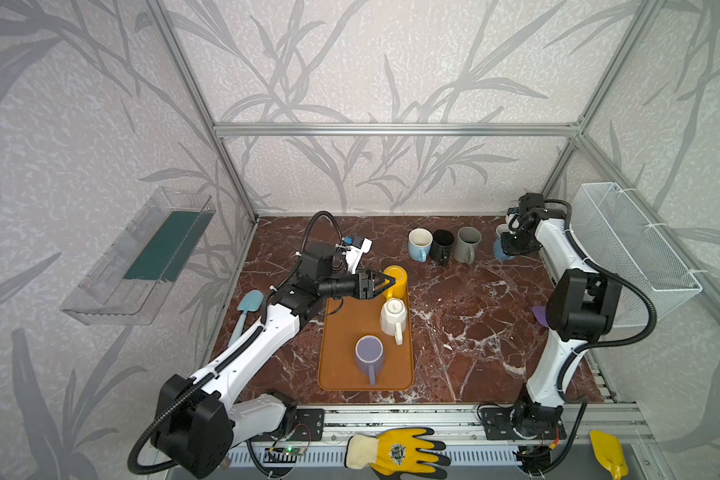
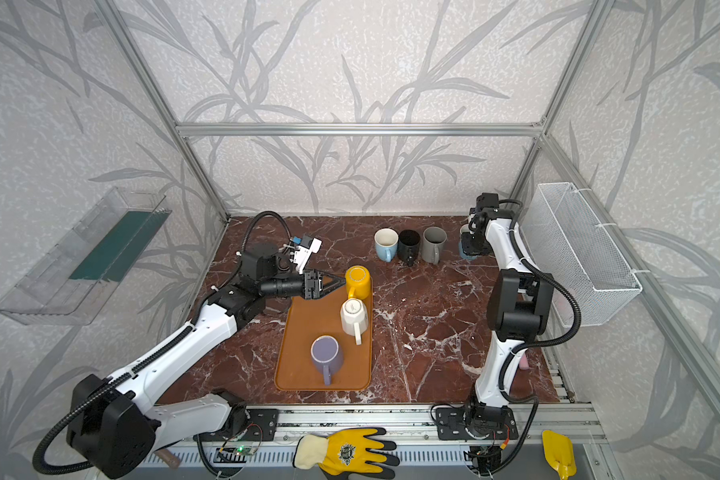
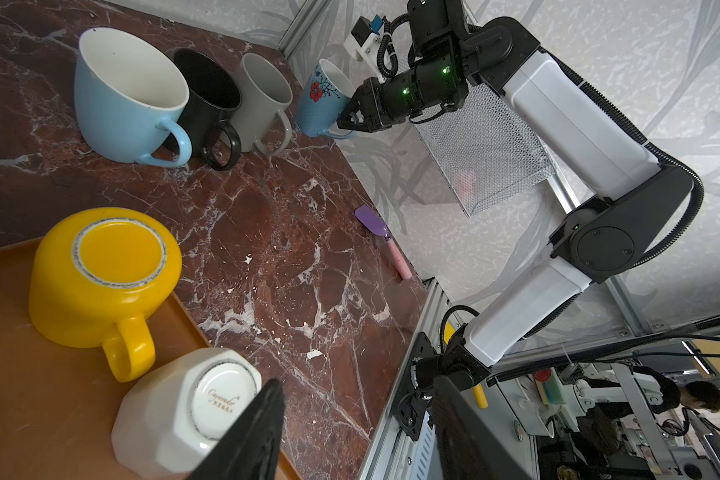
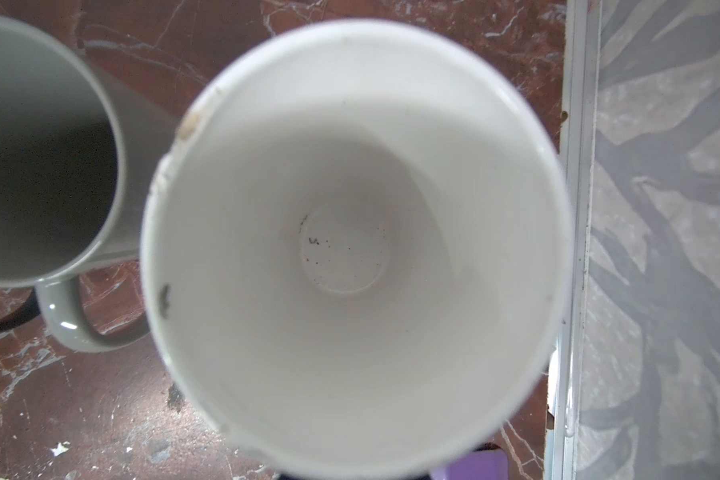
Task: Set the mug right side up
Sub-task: 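Carry the upright blue dotted mug with the right gripper beside the grey mug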
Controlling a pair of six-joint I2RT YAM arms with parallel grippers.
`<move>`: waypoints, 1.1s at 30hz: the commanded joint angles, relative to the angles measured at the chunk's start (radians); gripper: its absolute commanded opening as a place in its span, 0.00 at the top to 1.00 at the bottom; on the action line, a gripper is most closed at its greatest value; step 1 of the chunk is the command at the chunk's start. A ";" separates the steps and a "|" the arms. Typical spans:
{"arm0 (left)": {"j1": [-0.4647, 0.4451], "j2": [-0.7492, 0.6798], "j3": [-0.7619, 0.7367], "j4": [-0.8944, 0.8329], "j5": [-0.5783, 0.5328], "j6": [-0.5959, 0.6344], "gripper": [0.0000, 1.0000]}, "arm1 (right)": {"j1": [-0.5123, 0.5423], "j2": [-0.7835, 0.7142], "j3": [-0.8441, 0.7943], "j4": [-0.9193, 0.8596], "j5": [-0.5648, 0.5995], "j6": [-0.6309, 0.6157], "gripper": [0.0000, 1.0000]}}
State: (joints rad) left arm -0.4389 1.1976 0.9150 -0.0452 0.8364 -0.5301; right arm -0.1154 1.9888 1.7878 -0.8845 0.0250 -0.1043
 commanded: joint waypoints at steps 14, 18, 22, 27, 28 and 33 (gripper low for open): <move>-0.007 -0.006 0.035 -0.036 0.009 0.032 0.41 | 0.000 0.032 -0.015 0.166 -0.099 0.011 1.00; -0.007 -0.007 0.036 -0.052 0.006 0.038 0.41 | 0.001 0.041 -0.033 0.181 -0.122 0.021 1.00; -0.009 -0.008 0.040 -0.064 0.006 0.041 0.41 | 0.003 0.056 -0.035 0.183 -0.134 0.026 1.00; -0.010 -0.011 0.043 -0.071 0.002 0.046 0.41 | 0.002 0.063 -0.047 0.197 -0.150 0.031 1.00; -0.011 -0.010 0.045 -0.074 0.001 0.046 0.41 | 0.003 0.065 -0.047 0.197 -0.149 0.032 1.00; -0.011 -0.010 0.050 -0.082 0.000 0.051 0.41 | 0.005 0.073 -0.054 0.199 -0.144 0.031 1.00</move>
State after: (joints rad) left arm -0.4454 1.1976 0.9310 -0.1150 0.8360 -0.5041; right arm -0.1146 2.0518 1.7340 -0.7269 -0.1066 -0.0780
